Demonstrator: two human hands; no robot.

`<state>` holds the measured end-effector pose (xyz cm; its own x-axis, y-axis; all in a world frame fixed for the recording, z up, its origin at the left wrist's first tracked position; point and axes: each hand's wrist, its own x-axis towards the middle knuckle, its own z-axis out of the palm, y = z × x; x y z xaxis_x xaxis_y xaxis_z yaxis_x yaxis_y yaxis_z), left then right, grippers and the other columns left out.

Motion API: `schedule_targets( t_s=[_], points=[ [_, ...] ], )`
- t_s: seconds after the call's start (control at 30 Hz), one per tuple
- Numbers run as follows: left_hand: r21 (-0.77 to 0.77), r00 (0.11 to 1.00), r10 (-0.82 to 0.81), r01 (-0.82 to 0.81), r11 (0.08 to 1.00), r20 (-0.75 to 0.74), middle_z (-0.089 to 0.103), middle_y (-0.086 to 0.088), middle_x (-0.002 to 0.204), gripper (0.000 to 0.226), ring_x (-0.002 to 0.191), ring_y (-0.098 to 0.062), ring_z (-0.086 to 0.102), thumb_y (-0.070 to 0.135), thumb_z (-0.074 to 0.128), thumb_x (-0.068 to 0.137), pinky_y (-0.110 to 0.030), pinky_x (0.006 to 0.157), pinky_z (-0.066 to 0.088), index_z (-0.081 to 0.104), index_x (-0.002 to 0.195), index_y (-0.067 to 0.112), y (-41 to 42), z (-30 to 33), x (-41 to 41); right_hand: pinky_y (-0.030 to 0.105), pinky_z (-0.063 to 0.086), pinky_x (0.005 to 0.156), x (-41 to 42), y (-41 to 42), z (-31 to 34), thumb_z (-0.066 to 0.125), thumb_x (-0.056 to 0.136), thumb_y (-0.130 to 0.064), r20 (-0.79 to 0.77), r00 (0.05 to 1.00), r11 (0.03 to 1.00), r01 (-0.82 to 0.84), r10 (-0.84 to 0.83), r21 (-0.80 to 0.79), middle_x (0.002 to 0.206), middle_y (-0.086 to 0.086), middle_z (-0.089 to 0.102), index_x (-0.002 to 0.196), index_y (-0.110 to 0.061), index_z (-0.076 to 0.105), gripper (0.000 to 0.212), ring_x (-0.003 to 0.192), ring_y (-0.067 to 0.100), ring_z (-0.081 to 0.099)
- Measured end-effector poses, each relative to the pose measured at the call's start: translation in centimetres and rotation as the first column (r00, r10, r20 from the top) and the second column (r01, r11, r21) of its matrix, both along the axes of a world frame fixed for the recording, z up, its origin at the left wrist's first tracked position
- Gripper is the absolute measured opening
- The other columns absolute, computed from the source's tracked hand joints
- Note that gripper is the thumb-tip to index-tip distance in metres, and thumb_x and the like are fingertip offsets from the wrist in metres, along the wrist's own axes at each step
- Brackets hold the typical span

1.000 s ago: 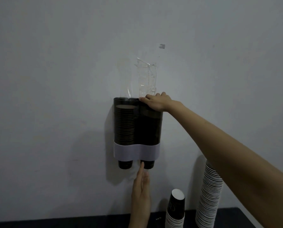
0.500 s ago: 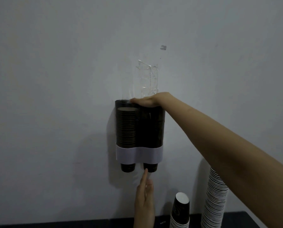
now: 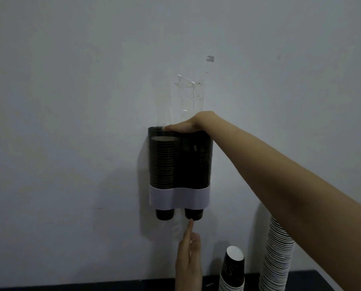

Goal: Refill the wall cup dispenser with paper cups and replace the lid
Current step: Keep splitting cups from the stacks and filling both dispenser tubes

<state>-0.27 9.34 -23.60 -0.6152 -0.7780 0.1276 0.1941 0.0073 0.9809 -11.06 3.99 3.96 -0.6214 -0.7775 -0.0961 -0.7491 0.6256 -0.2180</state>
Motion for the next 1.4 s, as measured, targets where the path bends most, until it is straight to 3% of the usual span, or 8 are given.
schedule_targets(
  t_s=[0.33, 0.43, 0.7, 0.83, 0.93, 1.07, 1.27, 1.4],
  points=[
    [-0.046, 1.0, -0.016, 0.015, 0.999, -0.014, 0.042, 0.03, 0.103, 0.052, 0.12, -0.009, 0.043, 0.088, 0.035, 0.053, -0.034, 0.11, 0.03, 0.033, 0.099, 0.063, 0.0, -0.1, 0.1, 0.038, 0.023, 0.112, -0.7, -0.3, -1.5, 0.02, 0.086, -0.069, -0.002, 0.997, 0.99, -0.077, 0.077, -0.121, 0.151, 0.011, 0.034, 0.14, -0.014, 0.038, 0.079, 0.137, 0.029, 0.034],
    [-0.067, 0.999, -0.04, 0.041, 0.997, 0.02, 0.044, 0.023, 0.116, 0.03, 0.126, -0.009, 0.04, 0.065, 0.039, 0.08, -0.033, 0.112, 0.029, 0.033, 0.109, 0.059, 0.4, -0.2, 0.0, 0.035, 0.031, 0.103, -1.0, 0.5, -2.0, 0.023, 0.093, -0.059, -0.12, 0.983, 0.952, -0.164, 0.137, -0.257, 0.138, 0.018, 0.048, 0.124, -0.005, 0.055, 0.07, 0.129, 0.031, 0.043],
    [-0.162, 0.948, -0.113, 0.167, 0.973, 0.297, 0.04, -0.002, 0.141, 0.054, 0.131, -0.018, 0.04, 0.021, 0.048, 0.093, -0.022, 0.101, 0.033, 0.027, 0.143, 0.022, 0.3, -3.9, -2.4, 0.016, 0.035, 0.088, -4.4, 10.2, -13.2, 0.049, 0.086, -0.031, -0.206, 0.977, 0.23, -0.187, -0.06, -0.955, 0.099, 0.008, 0.061, 0.098, -0.007, 0.061, 0.029, 0.098, 0.019, 0.05],
    [-0.111, 0.821, -0.193, 0.295, 0.949, 0.537, 0.032, -0.011, 0.149, 0.071, 0.135, -0.023, 0.038, 0.022, 0.06, 0.085, -0.032, 0.111, 0.034, 0.022, 0.144, 0.009, 0.3, -7.6, -4.5, 0.032, 0.043, 0.087, -7.6, 14.1, -27.2, 0.07, 0.079, -0.015, 0.441, 0.895, 0.584, 0.391, -0.062, -0.711, 0.109, 0.015, 0.055, 0.127, -0.005, 0.041, 0.056, 0.113, 0.033, 0.054],
    [-0.034, 0.732, -0.264, 0.365, 0.93, 0.628, 0.041, -0.011, 0.144, 0.072, 0.127, -0.019, 0.045, 0.012, 0.067, 0.079, -0.028, 0.103, 0.041, 0.029, 0.14, 0.006, -0.4, -10.0, -5.7, 0.027, 0.038, 0.094, -7.7, 15.3, -35.9, 0.076, 0.071, -0.007, 0.587, 0.804, 0.8, 0.414, -0.098, -0.433, 0.131, 0.015, 0.045, 0.14, -0.002, 0.014, 0.092, 0.12, 0.023, 0.046],
    [-0.065, 0.67, -0.269, 0.429, 0.901, 0.691, 0.054, -0.003, 0.123, 0.054, 0.102, -0.006, 0.044, -0.003, 0.061, 0.078, -0.012, 0.078, 0.037, 0.045, 0.129, 0.004, -1.5, -12.9, -7.2, 0.02, 0.033, 0.096, -7.7, 14.2, -42.8, 0.08, 0.064, -0.007, 0.617, 0.777, 0.797, 0.449, -0.125, -0.404, 0.134, 0.012, 0.043, 0.144, -0.001, -0.001, 0.114, 0.128, 0.023, 0.043],
    [-0.144, 0.68, -0.182, 0.393, 0.908, 0.71, 0.057, -0.001, 0.13, 0.101, 0.122, -0.02, 0.053, 0.048, 0.075, 0.044, -0.04, 0.1, 0.046, 0.039, 0.133, 0.018, -3.8, -21.2, -11.9, 0.0, 0.04, 0.084, -8.5, 11.7, -47.1, 0.084, 0.058, -0.014, 0.581, 0.803, 0.639, 0.518, -0.134, -0.569, 0.11, -0.019, 0.052, 0.12, -0.027, 0.039, 0.078, 0.112, 0.007, 0.053],
    [-0.165, 0.748, -0.129, 0.305, 0.938, 0.651, 0.066, 0.0, 0.115, 0.069, 0.108, -0.017, 0.061, 0.029, 0.075, 0.056, -0.034, 0.091, 0.053, 0.05, 0.121, 0.022, -2.5, -20.9, -13.3, 0.033, 0.052, 0.083, -8.7, 11.5, -48.1, 0.079, 0.048, -0.044, 0.548, 0.815, 0.59, 0.539, -0.188, -0.6, 0.098, 0.0, 0.062, 0.1, -0.024, 0.052, 0.062, 0.098, 0.019, 0.061]
  ],
)
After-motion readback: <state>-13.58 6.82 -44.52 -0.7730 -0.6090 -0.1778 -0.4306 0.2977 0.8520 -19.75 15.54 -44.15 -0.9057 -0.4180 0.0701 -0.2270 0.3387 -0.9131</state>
